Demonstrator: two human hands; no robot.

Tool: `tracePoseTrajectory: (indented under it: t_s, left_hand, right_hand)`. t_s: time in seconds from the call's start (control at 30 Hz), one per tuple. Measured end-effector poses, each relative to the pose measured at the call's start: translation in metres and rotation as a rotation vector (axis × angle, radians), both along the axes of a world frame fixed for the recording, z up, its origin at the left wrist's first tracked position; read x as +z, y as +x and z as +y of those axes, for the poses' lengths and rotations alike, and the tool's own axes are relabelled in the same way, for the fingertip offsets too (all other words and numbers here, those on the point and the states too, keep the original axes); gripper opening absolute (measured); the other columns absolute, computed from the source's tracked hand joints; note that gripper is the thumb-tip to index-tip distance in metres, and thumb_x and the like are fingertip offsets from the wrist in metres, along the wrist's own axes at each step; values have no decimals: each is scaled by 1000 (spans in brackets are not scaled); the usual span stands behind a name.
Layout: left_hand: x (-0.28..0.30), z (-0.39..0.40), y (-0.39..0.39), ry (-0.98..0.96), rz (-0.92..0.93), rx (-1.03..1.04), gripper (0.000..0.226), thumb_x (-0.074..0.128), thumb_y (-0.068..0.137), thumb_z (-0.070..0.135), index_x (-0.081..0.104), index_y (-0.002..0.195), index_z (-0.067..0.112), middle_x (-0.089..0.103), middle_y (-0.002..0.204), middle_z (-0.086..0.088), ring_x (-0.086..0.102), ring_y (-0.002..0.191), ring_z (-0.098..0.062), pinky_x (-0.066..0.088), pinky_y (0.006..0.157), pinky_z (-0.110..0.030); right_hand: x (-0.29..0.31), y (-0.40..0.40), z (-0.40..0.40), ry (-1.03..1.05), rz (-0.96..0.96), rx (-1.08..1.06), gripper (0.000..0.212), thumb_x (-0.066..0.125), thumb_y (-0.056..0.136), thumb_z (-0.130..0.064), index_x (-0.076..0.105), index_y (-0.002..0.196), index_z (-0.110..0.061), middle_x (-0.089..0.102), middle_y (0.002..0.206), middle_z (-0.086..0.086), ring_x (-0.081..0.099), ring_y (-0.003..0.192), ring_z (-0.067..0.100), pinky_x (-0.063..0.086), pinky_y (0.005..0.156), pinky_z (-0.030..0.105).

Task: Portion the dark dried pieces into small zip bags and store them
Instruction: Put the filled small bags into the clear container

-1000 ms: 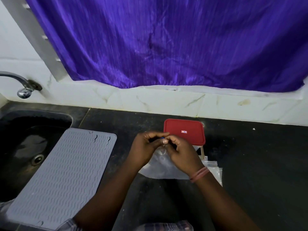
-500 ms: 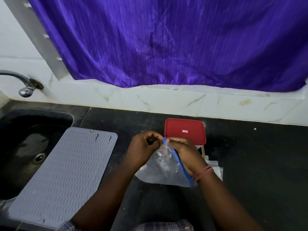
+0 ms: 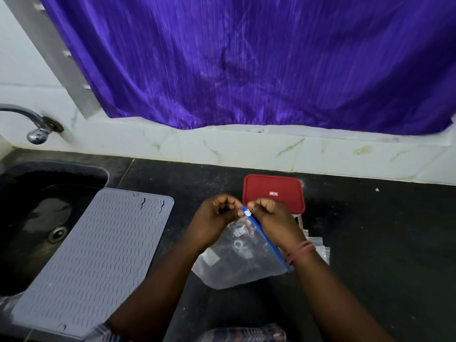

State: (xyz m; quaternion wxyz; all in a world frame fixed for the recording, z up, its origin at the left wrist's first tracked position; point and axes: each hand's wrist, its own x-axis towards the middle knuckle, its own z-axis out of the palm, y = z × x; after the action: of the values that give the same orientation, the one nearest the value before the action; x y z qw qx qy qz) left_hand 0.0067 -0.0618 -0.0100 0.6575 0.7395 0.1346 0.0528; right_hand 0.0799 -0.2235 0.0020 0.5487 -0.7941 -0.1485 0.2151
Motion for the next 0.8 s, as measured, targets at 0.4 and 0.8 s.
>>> tracePoseTrajectory:
  t_s: [0.4, 0.8]
  left_hand:
    - [-5, -8, -2, 381, -79, 100, 7, 73, 91, 15, 71, 89, 21, 69, 72, 4, 59, 59, -2, 44, 56, -15]
    - [-3, -3, 5, 497, -88, 63, 12, 65, 100, 21, 72, 91, 25, 71, 80, 11, 64, 71, -1, 41, 63, -9]
  right_hand:
    - [-5, 1, 2, -33, -134, 39, 13, 67, 94, -15, 79, 97, -21, 77, 87, -7, 71, 84, 8, 58, 83, 33]
    - [-11, -5, 4, -133, -386, 87, 13, 60, 98, -18, 72, 101, -21, 73, 89, -8, 66, 81, 6, 55, 77, 32]
